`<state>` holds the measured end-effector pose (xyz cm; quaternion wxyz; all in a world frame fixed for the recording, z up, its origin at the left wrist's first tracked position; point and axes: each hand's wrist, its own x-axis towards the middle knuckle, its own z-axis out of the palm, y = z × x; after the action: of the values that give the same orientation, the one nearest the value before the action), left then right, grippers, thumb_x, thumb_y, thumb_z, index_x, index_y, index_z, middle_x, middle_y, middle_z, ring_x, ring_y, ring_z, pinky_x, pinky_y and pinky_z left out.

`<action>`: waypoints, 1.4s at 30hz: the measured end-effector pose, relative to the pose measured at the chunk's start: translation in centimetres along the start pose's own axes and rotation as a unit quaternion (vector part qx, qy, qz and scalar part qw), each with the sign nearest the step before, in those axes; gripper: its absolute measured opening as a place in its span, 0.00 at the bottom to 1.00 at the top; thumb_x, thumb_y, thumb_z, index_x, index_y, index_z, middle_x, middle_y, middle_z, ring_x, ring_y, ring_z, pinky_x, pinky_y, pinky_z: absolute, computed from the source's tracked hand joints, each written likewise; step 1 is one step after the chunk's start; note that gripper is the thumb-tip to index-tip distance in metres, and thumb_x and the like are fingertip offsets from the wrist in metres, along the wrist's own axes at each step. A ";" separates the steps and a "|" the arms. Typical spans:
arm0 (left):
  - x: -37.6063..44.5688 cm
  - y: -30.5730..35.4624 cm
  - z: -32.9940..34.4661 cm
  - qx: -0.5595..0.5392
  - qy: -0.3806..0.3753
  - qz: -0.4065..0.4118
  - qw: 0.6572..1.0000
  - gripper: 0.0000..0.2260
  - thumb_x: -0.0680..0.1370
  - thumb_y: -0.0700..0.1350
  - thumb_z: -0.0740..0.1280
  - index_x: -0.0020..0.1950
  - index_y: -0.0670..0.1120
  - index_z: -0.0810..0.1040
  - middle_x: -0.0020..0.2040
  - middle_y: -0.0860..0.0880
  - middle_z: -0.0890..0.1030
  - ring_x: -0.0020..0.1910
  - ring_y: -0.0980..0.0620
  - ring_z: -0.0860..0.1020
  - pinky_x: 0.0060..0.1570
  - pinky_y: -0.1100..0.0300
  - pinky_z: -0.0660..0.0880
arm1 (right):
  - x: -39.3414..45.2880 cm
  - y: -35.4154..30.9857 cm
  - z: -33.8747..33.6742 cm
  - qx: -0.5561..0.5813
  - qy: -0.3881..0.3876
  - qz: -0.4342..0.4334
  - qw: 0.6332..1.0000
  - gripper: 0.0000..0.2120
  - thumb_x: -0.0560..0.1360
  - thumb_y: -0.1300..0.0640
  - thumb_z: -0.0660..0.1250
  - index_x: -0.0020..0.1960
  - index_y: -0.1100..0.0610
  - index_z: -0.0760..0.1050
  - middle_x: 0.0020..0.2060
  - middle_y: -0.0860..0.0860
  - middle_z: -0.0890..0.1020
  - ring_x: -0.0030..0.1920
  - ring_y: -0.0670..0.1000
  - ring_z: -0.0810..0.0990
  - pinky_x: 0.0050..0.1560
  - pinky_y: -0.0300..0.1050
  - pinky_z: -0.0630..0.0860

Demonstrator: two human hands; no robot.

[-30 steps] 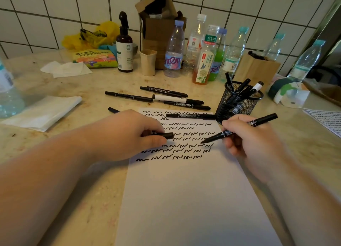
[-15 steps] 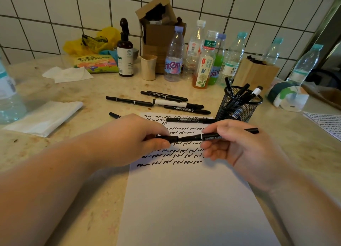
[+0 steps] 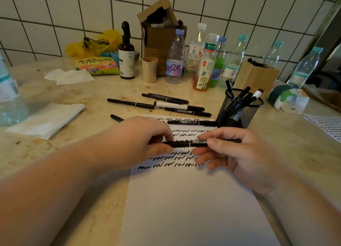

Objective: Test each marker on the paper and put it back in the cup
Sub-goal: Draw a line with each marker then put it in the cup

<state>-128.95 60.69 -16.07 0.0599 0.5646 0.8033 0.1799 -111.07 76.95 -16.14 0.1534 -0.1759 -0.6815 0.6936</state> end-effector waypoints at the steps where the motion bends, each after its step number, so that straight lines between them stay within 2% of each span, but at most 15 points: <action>1: 0.0 0.0 0.1 -0.001 0.000 0.010 1.000 0.11 0.77 0.59 0.65 0.59 0.64 0.77 0.49 0.63 0.77 0.48 0.64 0.75 0.47 0.69 0.73 | 0.0 0.0 0.0 0.003 -0.001 0.003 1.000 0.13 0.68 0.60 0.69 0.50 0.62 0.84 0.44 0.66 0.86 0.40 0.61 0.87 0.34 0.43 0.82; 5: 0.0 -0.2 0.0 -0.033 0.017 0.014 0.999 0.11 0.79 0.59 0.60 0.58 0.64 0.77 0.48 0.62 0.76 0.47 0.64 0.75 0.49 0.66 0.73 | 0.1 0.0 -0.2 0.015 -0.006 -0.001 1.000 0.10 0.69 0.60 0.68 0.49 0.60 0.85 0.45 0.66 0.86 0.41 0.61 0.87 0.35 0.43 0.83; 9: -0.1 -0.1 0.0 -0.038 -0.022 -0.017 0.999 0.09 0.78 0.61 0.61 0.53 0.62 0.78 0.42 0.58 0.80 0.41 0.59 0.77 0.43 0.59 0.77 | 0.2 0.4 -0.2 -0.018 -0.004 -0.013 1.000 0.11 0.69 0.60 0.69 0.50 0.62 0.82 0.45 0.65 0.87 0.42 0.61 0.87 0.34 0.44 0.82; 11: -0.1 -0.1 0.2 -0.029 -0.039 -0.015 0.999 0.11 0.77 0.62 0.63 0.54 0.61 0.78 0.42 0.58 0.81 0.41 0.59 0.78 0.43 0.59 0.78 | 0.2 0.7 -0.1 -0.043 -0.002 -0.030 0.999 0.10 0.69 0.61 0.70 0.49 0.62 0.81 0.42 0.65 0.86 0.38 0.61 0.86 0.29 0.44 0.79; 13: -0.1 0.0 0.3 -0.016 -0.044 -0.011 0.999 0.11 0.78 0.62 0.63 0.55 0.60 0.78 0.42 0.59 0.80 0.41 0.60 0.77 0.41 0.62 0.76 | 0.2 0.9 0.1 -0.058 -0.002 -0.043 0.997 0.07 0.68 0.59 0.71 0.45 0.59 0.82 0.36 0.62 0.85 0.30 0.57 0.81 0.24 0.45 0.72; 16: 0.0 0.1 0.3 -0.008 -0.046 -0.012 0.999 0.10 0.79 0.60 0.62 0.55 0.58 0.78 0.42 0.57 0.80 0.40 0.59 0.77 0.40 0.61 0.75 | 0.3 1.1 0.1 -0.056 -0.010 -0.046 0.997 0.03 0.66 0.57 0.73 0.40 0.55 0.82 0.29 0.59 0.79 0.24 0.52 0.72 0.24 0.42 0.65; 19: 0.1 0.3 0.5 0.021 -0.053 -0.001 0.998 0.09 0.81 0.57 0.61 0.53 0.55 0.78 0.41 0.55 0.79 0.40 0.59 0.75 0.39 0.62 0.72 | 0.3 1.2 0.1 -0.066 -0.020 -0.056 0.996 0.01 0.69 0.59 0.73 0.40 0.54 0.81 0.28 0.58 0.78 0.25 0.52 0.72 0.25 0.41 0.66; 23: 0.2 0.5 0.6 0.054 -0.057 0.010 0.997 0.08 0.82 0.56 0.60 0.48 0.56 0.74 0.41 0.55 0.78 0.40 0.57 0.74 0.38 0.61 0.70 | 0.6 1.3 0.0 -0.087 -0.023 -0.062 0.994 0.08 0.74 0.64 0.71 0.40 0.53 0.82 0.28 0.57 0.79 0.25 0.52 0.73 0.25 0.42 0.67; 27: 0.1 0.6 0.4 0.060 -0.020 0.009 0.998 0.11 0.81 0.57 0.60 0.55 0.55 0.78 0.45 0.55 0.79 0.44 0.57 0.75 0.45 0.59 0.74 | 0.5 1.1 0.1 -0.075 -0.020 -0.067 0.995 0.08 0.75 0.64 0.71 0.41 0.52 0.82 0.29 0.57 0.79 0.26 0.52 0.72 0.25 0.43 0.67; 32: 0.1 0.4 0.2 0.040 -0.012 0.016 0.999 0.10 0.81 0.58 0.61 0.56 0.57 0.78 0.45 0.57 0.80 0.44 0.59 0.76 0.44 0.62 0.74 | 0.3 1.0 0.2 -0.084 -0.016 -0.062 0.994 0.06 0.76 0.62 0.71 0.44 0.52 0.81 0.31 0.57 0.80 0.27 0.52 0.74 0.27 0.45 0.68; 34: 0.1 0.0 -0.1 -0.027 -0.002 0.011 1.000 0.08 0.79 0.58 0.64 0.56 0.61 0.77 0.44 0.59 0.80 0.42 0.61 0.77 0.43 0.64 0.75 | 0.1 0.8 0.3 -0.099 0.010 -0.077 0.992 0.05 0.76 0.60 0.71 0.46 0.50 0.81 0.32 0.55 0.81 0.29 0.51 0.75 0.28 0.45 0.70; 36: 0.1 -0.6 -0.6 -0.073 0.018 -0.001 0.997 0.10 0.78 0.58 0.65 0.59 0.66 0.73 0.42 0.59 0.80 0.40 0.61 0.77 0.39 0.66 0.73 | 0.0 0.3 0.3 -0.138 0.071 -0.124 0.980 0.07 0.77 0.61 0.70 0.46 0.48 0.80 0.31 0.53 0.81 0.30 0.50 0.76 0.30 0.42 0.72; 39: -0.1 -1.4 -0.8 -0.069 0.025 -0.023 0.997 0.12 0.79 0.59 0.64 0.62 0.66 0.72 0.39 0.59 0.81 0.38 0.62 0.79 0.38 0.66 0.73 | -0.1 -1.4 -0.1 -0.189 0.193 -0.192 0.943 0.06 0.79 0.62 0.67 0.48 0.52 0.78 0.27 0.54 0.78 0.29 0.49 0.74 0.32 0.41 0.73; 42: -0.4 -1.5 -0.6 -0.052 0.026 -0.038 0.998 0.09 0.81 0.56 0.61 0.60 0.66 0.74 0.35 0.60 0.81 0.37 0.66 0.78 0.33 0.68 0.71 | -0.1 -3.1 -1.2 -0.194 0.290 -0.194 0.917 0.07 0.80 0.64 0.62 0.48 0.53 0.75 0.26 0.54 0.76 0.30 0.51 0.73 0.35 0.48 0.72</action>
<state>-130.37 59.74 -16.07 0.0754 0.5247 0.8151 0.2337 -110.58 78.03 -13.08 0.4389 -0.2595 -0.7490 0.4231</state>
